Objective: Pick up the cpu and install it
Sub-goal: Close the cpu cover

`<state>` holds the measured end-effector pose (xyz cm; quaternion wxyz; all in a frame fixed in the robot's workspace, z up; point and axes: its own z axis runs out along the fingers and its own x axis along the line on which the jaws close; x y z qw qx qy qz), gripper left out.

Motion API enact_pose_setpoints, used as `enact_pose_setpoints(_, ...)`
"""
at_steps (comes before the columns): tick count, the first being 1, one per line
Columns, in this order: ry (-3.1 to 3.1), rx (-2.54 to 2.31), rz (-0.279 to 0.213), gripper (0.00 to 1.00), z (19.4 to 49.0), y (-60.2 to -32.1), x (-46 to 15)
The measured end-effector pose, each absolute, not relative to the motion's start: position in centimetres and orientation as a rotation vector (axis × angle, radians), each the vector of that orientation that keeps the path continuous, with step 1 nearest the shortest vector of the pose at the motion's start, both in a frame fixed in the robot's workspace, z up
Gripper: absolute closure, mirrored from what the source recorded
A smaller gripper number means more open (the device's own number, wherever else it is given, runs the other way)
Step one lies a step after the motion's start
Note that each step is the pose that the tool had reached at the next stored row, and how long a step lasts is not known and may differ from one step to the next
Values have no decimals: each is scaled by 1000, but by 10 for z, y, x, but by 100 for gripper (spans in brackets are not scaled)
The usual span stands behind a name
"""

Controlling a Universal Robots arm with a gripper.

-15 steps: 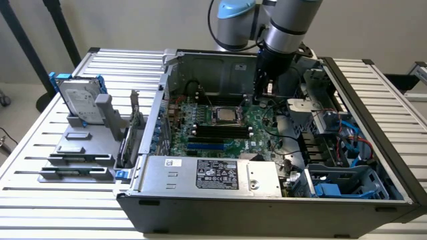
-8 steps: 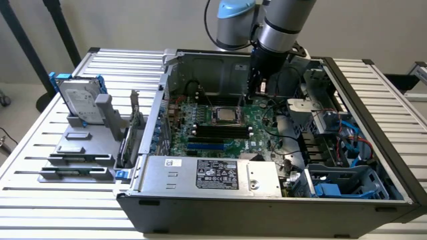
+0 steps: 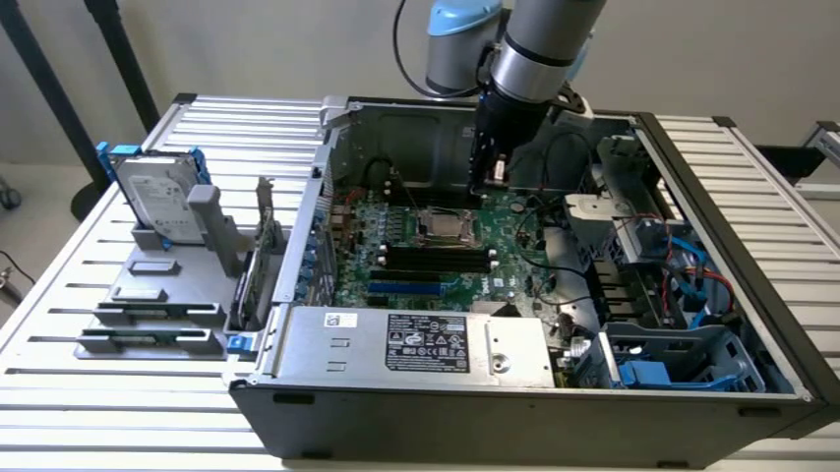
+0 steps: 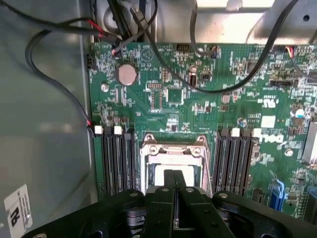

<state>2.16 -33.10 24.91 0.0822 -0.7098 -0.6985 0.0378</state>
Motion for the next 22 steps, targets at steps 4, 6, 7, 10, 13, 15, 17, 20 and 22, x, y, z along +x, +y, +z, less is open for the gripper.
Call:
enact_pose_setpoints(4, -2082, -2115, 123, 89, 249, -331, 13)
enact_pose_setpoints(6, -2088, -2110, 123, 89, 249, -331, 11)
enact_pose_setpoints(7, -2093, -2105, 124, 89, 249, -331, 10)
enact_pose_setpoints(10, -2100, -2092, 129, 89, 248, -331, 6)
enact_pose_setpoints(13, -2096, -2083, 139, 89, 247, -331, 2)
enact_pose_setpoints(15, -2093, -2080, 144, 89, 246, -331, -3)
enact_pose_setpoints(17, -2092, -2078, 146, 89, 244, -331, -10)
enact_pose_setpoints(20, -2089, -2076, 151, 89, 241, -331, -18)
enact_pose_setpoints(22, -2085, -2073, 157, 89, 240, -331, -22)
